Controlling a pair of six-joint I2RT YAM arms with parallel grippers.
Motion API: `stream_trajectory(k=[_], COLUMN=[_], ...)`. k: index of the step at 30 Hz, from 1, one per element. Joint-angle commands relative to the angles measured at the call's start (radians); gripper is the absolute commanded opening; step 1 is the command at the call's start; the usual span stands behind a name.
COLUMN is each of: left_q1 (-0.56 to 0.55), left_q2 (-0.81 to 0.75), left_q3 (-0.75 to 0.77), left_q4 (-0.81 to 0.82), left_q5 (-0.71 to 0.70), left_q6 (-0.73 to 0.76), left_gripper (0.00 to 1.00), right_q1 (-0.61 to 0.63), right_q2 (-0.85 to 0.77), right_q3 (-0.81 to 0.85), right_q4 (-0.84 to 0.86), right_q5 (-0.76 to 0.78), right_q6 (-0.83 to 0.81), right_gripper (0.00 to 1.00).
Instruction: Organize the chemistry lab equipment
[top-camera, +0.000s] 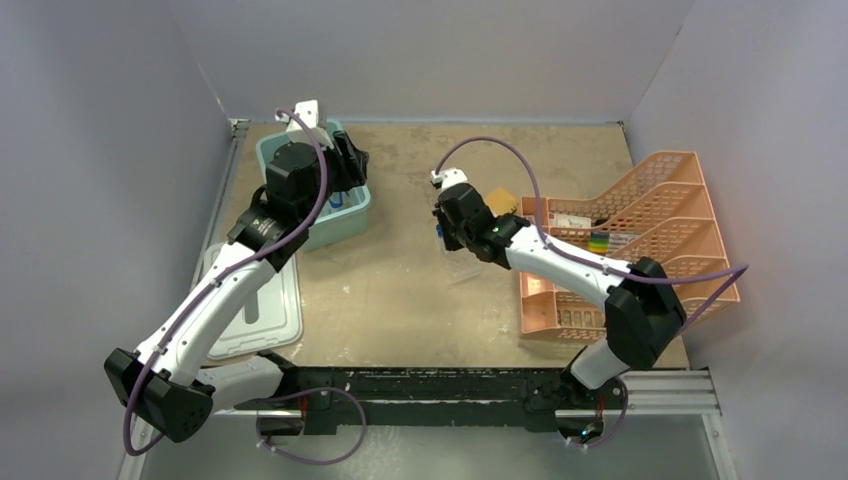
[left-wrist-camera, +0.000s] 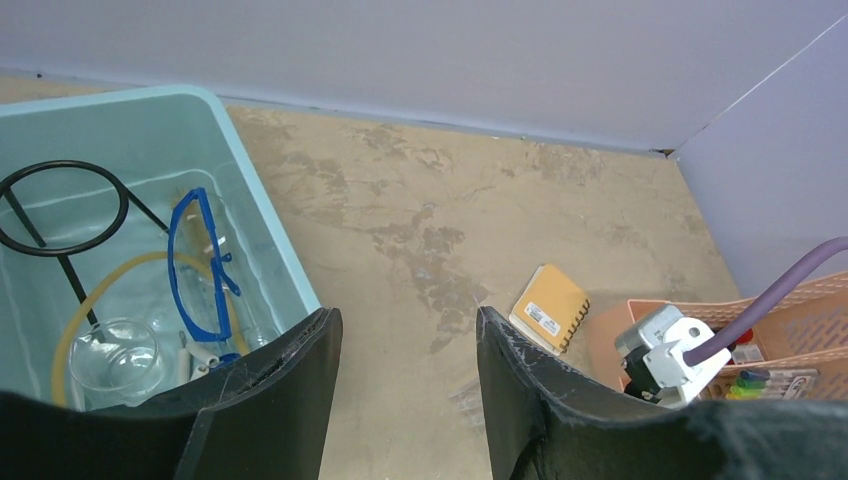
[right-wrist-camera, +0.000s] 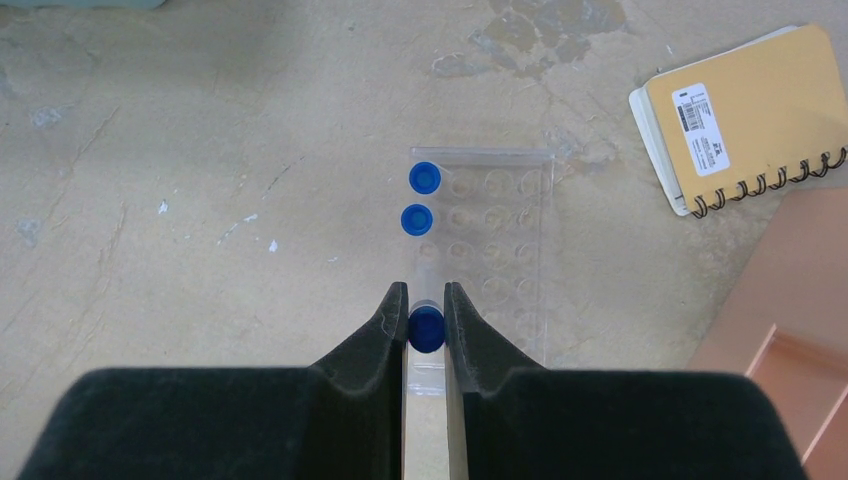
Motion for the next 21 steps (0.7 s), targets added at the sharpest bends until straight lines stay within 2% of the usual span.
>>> stream_trajectory(k=[1,16,21], left_q1=[-0.001,-0.001,-0.001], left_q2=[-0.021,-0.033,-0.04], left_q3=[-0.013,-0.029,-0.037], left_q4=[0.059,0.076,0.082], left_q5=[-0.013,-0.023,-0.026], left_q6=[-0.01,-0.013,-0.015], left_gripper=[0.51,0.51,0.51], right_q1=[0.006,0.006,0.007], right_q2=[0.0,0.028,0.052], right_q3=[-0.022,-0.068,-0.069], right_q4=[0.091,0.147,0.139], right_q5=[0.012,0.016,0.012], right_q6=[0.0,0.01,-0.004], right_gripper=[0.07,0.07,0.12])
